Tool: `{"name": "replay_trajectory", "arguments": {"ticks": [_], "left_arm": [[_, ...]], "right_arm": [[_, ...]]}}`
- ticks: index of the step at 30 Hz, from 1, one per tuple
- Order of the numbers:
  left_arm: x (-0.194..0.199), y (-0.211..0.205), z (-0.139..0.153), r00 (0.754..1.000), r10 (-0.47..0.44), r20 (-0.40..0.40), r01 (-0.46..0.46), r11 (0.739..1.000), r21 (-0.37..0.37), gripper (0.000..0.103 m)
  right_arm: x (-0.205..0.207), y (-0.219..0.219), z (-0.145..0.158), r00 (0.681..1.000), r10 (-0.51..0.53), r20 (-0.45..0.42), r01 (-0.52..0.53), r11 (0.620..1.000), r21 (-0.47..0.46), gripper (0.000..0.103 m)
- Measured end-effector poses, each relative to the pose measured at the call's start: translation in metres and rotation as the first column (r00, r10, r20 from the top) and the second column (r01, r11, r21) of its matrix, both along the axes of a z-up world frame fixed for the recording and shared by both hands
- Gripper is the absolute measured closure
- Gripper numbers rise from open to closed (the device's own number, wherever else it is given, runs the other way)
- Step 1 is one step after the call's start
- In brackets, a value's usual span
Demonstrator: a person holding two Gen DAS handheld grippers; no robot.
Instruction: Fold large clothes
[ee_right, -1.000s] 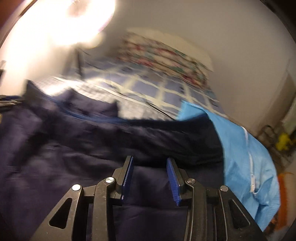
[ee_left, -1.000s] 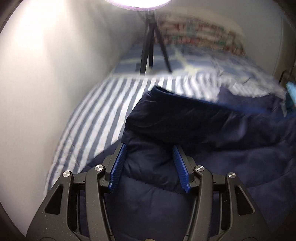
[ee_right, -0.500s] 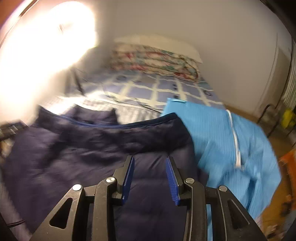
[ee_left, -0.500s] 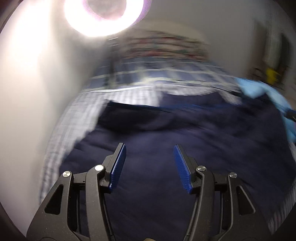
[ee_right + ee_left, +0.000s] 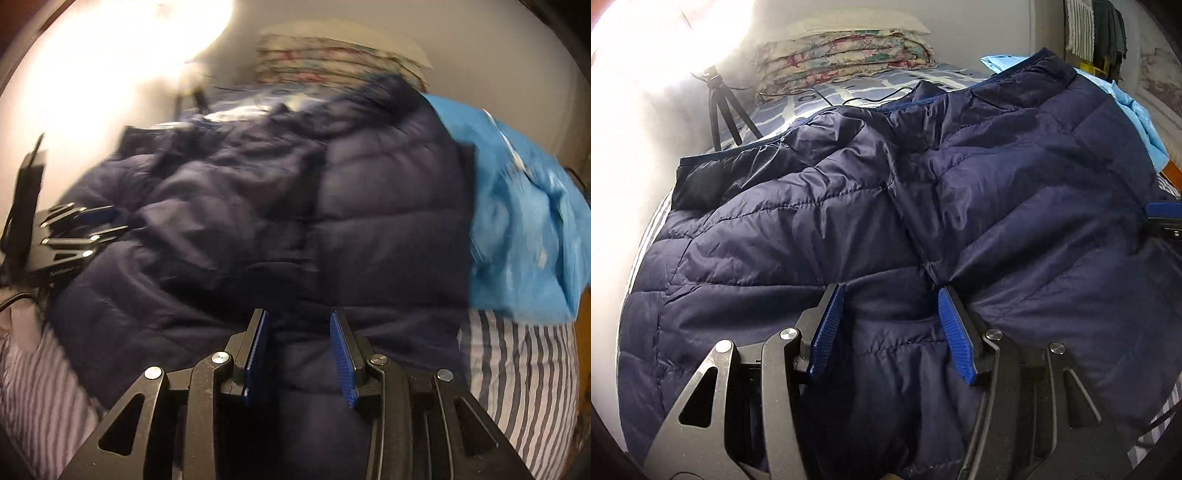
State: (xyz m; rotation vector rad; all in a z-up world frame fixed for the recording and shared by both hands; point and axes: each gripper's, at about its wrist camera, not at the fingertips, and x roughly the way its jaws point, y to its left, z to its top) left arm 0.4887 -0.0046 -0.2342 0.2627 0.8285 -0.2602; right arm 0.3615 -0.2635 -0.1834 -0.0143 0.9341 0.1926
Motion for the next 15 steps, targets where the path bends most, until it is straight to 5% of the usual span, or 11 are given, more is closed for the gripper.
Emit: {"name": "replay_trajectory", "arguments": {"ticks": [3,7,11,15], "left_arm": [[-0.002,0.002,0.008,1.000,0.021,-0.020,-0.021,1.000,0.010,0.046],[-0.028,0.008,0.034,0.999,0.027,0.021,-0.026,0.999,-0.039,0.046],[-0.052,0.002,0.043,0.999,-0.010,0.040,0.012,0.999,-0.042,0.046],[-0.054,-0.005,0.034,0.999,-0.026,0.033,0.027,0.999,-0.039,0.046]], "right_arm": [[-0.017,-0.018,0.015,0.998,-0.055,0.011,0.053,0.994,0.099,0.065],[-0.067,-0.060,0.037,0.970,-0.220,0.100,0.194,0.955,0.223,0.024],[-0.096,-0.102,0.028,0.925,-0.379,0.035,0.335,0.855,0.396,0.016],[-0.094,-0.117,-0.003,0.903,-0.420,-0.095,0.404,0.751,0.523,0.015]]}}
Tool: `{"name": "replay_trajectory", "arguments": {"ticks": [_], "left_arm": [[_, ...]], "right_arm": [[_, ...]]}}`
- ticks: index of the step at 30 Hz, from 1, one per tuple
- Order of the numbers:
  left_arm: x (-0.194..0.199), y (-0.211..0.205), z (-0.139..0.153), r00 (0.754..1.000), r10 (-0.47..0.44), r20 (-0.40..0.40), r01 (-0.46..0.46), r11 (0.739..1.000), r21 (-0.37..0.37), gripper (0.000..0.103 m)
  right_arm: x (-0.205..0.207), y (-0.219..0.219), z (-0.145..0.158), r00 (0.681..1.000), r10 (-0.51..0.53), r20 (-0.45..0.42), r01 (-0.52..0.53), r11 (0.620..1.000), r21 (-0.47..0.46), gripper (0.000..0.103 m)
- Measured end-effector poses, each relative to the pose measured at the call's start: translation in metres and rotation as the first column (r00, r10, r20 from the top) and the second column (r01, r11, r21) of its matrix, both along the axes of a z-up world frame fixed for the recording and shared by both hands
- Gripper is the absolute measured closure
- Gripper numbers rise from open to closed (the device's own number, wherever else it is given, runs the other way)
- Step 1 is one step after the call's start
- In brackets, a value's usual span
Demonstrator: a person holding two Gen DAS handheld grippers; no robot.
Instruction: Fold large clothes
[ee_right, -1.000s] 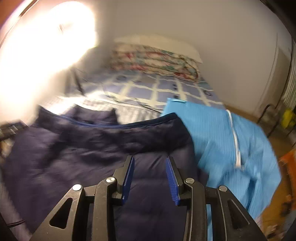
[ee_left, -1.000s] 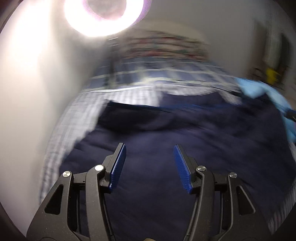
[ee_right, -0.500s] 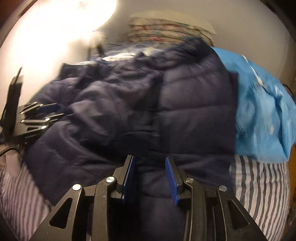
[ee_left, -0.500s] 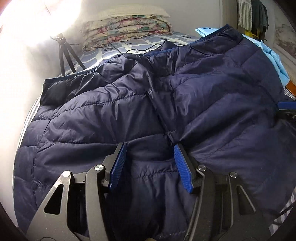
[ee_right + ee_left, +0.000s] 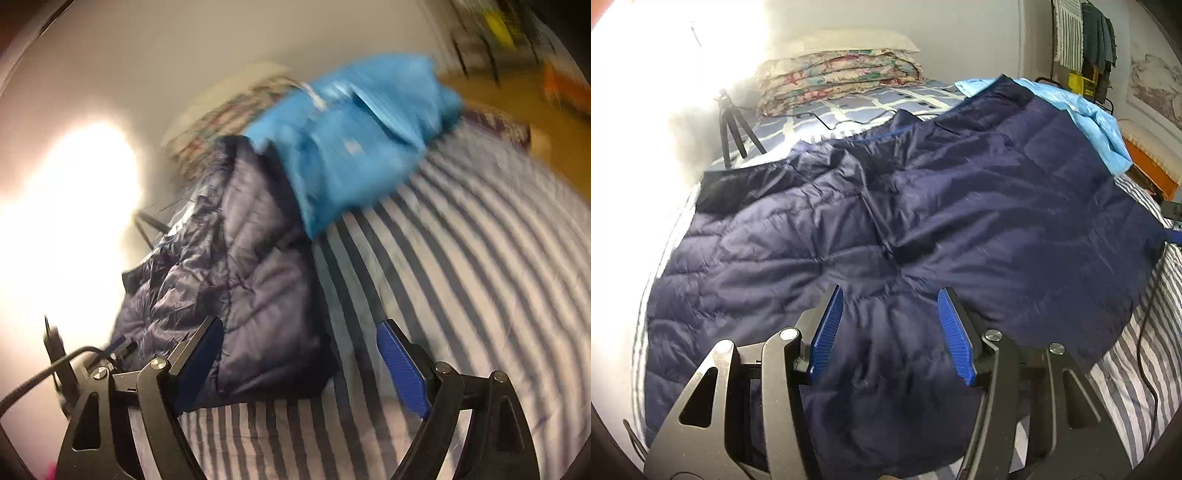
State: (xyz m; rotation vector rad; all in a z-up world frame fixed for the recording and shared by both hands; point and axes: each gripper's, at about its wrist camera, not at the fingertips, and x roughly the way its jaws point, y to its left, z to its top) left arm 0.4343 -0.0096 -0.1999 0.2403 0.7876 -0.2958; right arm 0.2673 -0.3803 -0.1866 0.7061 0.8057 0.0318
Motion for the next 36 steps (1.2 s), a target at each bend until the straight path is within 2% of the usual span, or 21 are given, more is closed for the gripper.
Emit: {"name": "replay_trajectory", "arguments": {"ticks": [6,8,9,10,12,13,15,17,22,24,26,28,31,36], "left_arm": [[-0.007,-0.008,-0.036,1.000,0.008,-0.010,-0.007,0.999,0.042,0.046],[-0.008,-0.009,-0.037,1.000,0.008,-0.003,-0.008,0.999,0.047,0.046],[-0.008,-0.010,-0.038,1.000,0.006,-0.006,-0.006,0.999,0.046,0.046],[-0.008,-0.009,-0.037,1.000,0.007,-0.014,-0.006,0.999,0.041,0.046],[-0.010,-0.007,-0.034,1.000,0.013,-0.025,-0.012,1.000,0.029,0.048],[-0.014,-0.004,-0.028,1.000,0.019,-0.025,-0.019,1.000,0.002,0.049],[-0.023,0.000,-0.017,1.000,0.016,-0.017,-0.017,0.998,-0.060,0.049],[-0.030,-0.001,-0.011,1.000,0.011,-0.002,-0.011,0.997,-0.080,0.049],[-0.017,-0.006,-0.035,0.996,0.012,-0.091,-0.018,0.998,-0.067,0.049],[-0.015,-0.001,-0.032,0.993,0.015,-0.113,-0.026,0.995,-0.097,0.049],[-0.019,0.013,-0.021,0.990,0.034,-0.134,-0.056,0.985,-0.161,0.049],[-0.031,0.030,-0.004,0.992,0.057,-0.114,-0.080,0.973,-0.216,0.049],[-0.063,0.064,0.023,0.993,0.109,-0.051,-0.118,0.962,-0.247,0.049],[-0.128,0.123,0.057,0.976,0.213,0.037,-0.194,0.937,-0.291,0.049]], "right_arm": [[0.020,0.016,-0.025,0.999,0.018,-0.031,-0.013,0.990,0.143,0.017],[0.034,0.029,-0.029,0.998,0.049,-0.050,-0.042,0.989,0.139,0.026],[0.040,0.036,-0.028,0.997,0.058,-0.057,-0.051,0.992,0.112,0.039],[0.042,0.038,-0.028,0.997,0.057,-0.059,-0.052,0.994,0.093,0.059],[0.045,0.046,-0.019,0.996,0.067,-0.057,-0.064,0.997,0.047,0.075],[0.045,0.049,-0.013,0.997,0.070,-0.045,-0.069,0.997,0.015,0.083],[0.042,0.060,0.008,0.995,0.095,-0.006,-0.095,0.992,-0.077,0.088],[0.041,0.069,0.024,0.993,0.115,0.024,-0.110,0.984,-0.141,0.090],[0.043,0.100,0.064,0.985,0.159,0.068,-0.133,0.949,-0.285,0.093],[0.045,0.118,0.080,0.978,0.193,0.077,-0.155,0.924,-0.348,0.093],[0.045,0.129,0.092,0.972,0.219,0.085,-0.169,0.904,-0.393,0.093],[0.045,0.144,0.106,0.963,0.252,0.097,-0.186,0.877,-0.442,0.094],[0.044,0.167,0.125,0.945,0.306,0.114,-0.207,0.831,-0.516,0.094],[0.045,0.215,0.152,0.907,0.394,0.149,-0.240,0.774,-0.587,0.094]]}}
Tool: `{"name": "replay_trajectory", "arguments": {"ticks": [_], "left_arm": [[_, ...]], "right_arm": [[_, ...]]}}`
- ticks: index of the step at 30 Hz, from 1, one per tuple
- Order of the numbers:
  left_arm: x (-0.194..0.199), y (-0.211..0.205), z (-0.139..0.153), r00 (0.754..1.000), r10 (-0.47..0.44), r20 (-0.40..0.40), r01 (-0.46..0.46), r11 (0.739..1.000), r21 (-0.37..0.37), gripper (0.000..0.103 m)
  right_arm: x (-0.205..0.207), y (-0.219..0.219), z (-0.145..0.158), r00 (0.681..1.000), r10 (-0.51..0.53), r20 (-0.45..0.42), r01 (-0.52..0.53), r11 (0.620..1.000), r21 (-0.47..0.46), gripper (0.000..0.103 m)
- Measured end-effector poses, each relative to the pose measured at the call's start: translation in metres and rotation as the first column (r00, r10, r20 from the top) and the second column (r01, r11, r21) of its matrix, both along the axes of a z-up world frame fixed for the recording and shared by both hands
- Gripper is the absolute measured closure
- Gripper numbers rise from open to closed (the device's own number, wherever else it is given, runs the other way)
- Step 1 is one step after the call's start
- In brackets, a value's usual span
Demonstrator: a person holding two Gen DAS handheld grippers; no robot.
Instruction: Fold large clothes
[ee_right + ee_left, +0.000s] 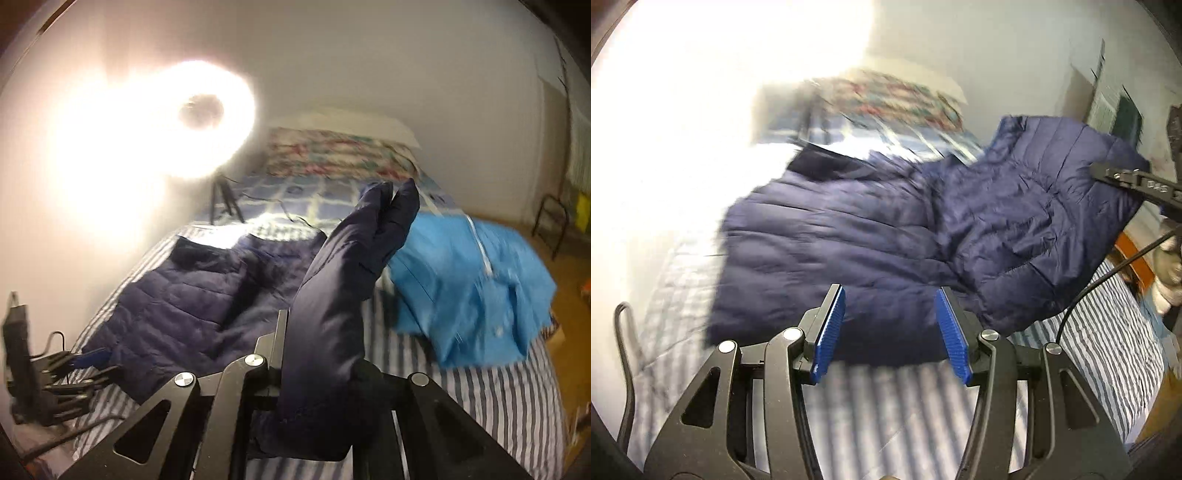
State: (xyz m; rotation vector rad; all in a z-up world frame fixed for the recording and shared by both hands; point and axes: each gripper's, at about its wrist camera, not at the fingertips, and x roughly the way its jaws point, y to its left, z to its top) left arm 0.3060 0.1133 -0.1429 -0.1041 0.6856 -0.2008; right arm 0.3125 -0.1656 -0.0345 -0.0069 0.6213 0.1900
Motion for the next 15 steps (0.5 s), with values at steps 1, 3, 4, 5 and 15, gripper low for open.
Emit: {"name": "replay_trajectory", "arguments": {"ticks": [1,3,4,5,15], "left_arm": [[-0.015,0.013,0.006,0.999,0.027,0.022,-0.027,1.000,-0.002,0.049],[-0.032,0.029,0.011,0.997,0.060,0.040,-0.060,0.998,-0.005,0.049],[-0.044,0.038,0.015,0.996,0.078,0.049,-0.078,0.997,-0.014,0.049],[-0.052,0.044,0.018,0.995,0.087,0.056,-0.086,0.996,-0.023,0.049],[-0.147,0.053,0.040,0.983,0.099,0.158,-0.091,0.994,-0.056,0.049]], "right_arm": [[0.002,0.009,0.003,1.000,0.014,0.006,-0.014,1.000,-0.009,0.094],[0.004,0.030,0.008,0.999,0.052,0.017,-0.051,0.998,-0.025,0.094],[0.004,0.043,0.011,0.997,0.072,0.021,-0.071,0.997,-0.033,0.094],[0.005,0.052,0.012,0.996,0.089,0.025,-0.088,0.995,-0.039,0.094],[0.030,0.198,-0.003,0.945,0.328,-0.004,-0.328,0.942,-0.070,0.094]]}}
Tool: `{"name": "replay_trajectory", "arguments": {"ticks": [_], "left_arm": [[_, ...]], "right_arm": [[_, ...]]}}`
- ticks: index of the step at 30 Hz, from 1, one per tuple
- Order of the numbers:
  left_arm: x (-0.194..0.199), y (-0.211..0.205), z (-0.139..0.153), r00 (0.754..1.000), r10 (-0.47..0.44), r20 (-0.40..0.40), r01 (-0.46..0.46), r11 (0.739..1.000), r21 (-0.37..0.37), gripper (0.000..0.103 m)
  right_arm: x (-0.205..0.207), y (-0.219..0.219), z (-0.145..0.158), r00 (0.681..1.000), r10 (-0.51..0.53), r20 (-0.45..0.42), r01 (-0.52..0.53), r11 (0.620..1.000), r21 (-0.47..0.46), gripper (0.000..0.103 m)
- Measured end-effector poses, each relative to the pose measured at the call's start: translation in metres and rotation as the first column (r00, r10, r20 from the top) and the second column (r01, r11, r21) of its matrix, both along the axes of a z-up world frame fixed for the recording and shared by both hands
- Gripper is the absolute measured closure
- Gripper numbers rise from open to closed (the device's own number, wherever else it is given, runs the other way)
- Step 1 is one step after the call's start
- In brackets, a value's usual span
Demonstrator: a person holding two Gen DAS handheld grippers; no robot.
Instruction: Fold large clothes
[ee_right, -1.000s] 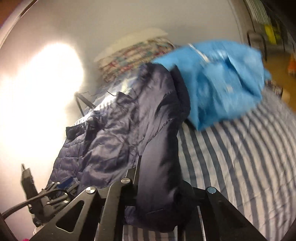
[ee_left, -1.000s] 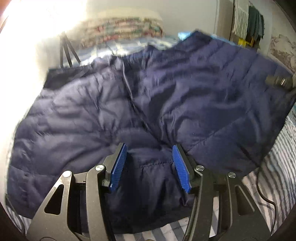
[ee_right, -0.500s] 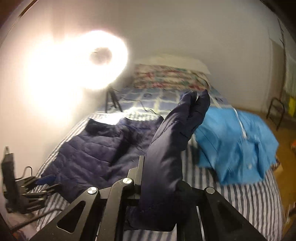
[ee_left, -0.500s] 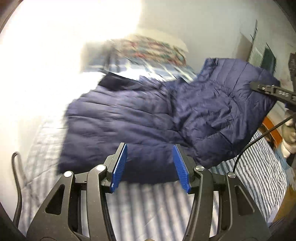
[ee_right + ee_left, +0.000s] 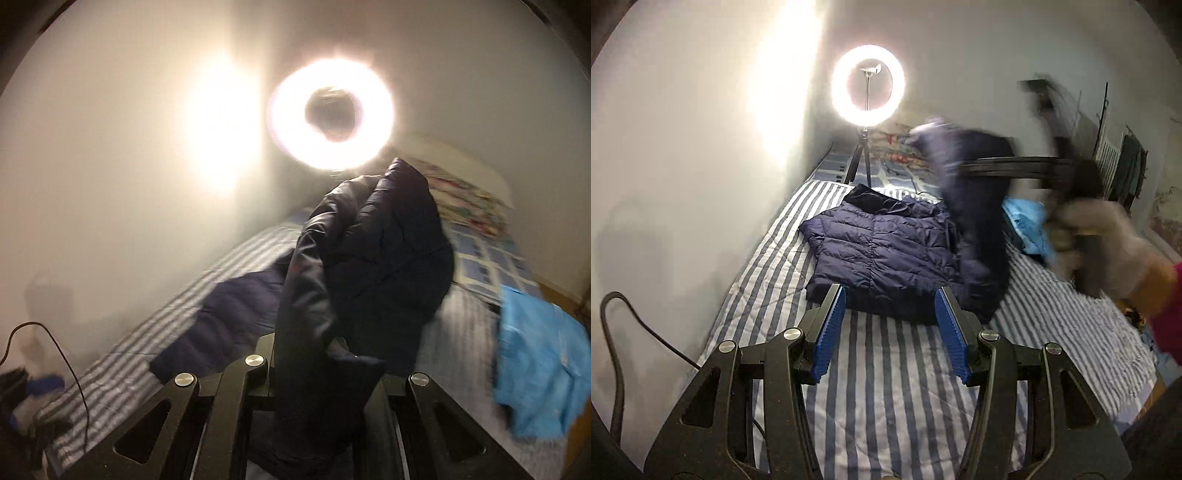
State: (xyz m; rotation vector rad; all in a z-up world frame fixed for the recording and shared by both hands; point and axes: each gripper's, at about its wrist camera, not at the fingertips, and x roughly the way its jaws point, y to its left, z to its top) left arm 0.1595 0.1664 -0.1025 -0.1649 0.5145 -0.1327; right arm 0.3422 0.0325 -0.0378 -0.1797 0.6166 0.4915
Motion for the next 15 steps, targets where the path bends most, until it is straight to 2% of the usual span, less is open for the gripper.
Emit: {"name": "replay_trajectory", "arguments": {"ticks": [4,8,11,15], "left_arm": [[-0.010,0.008,-0.001,1.000,0.028,0.001,-0.028,1.000,0.007,0.049],[-0.014,0.022,-0.007,0.998,0.056,-0.016,-0.056,0.998,-0.003,0.049],[-0.015,0.030,-0.009,0.997,0.080,-0.022,-0.080,0.997,-0.007,0.049],[-0.013,0.034,-0.011,0.996,0.088,-0.026,-0.088,0.996,-0.006,0.049]], "right_arm": [[0.016,0.069,-0.040,0.993,0.094,-0.071,-0.095,0.995,-0.005,0.094],[0.020,0.129,-0.092,0.974,0.179,-0.139,-0.193,0.977,-0.093,0.094],[0.019,0.149,-0.119,0.964,0.205,-0.169,-0.228,0.965,-0.132,0.094],[0.030,0.147,-0.136,0.952,0.195,-0.235,-0.218,0.973,-0.076,0.094]]}}
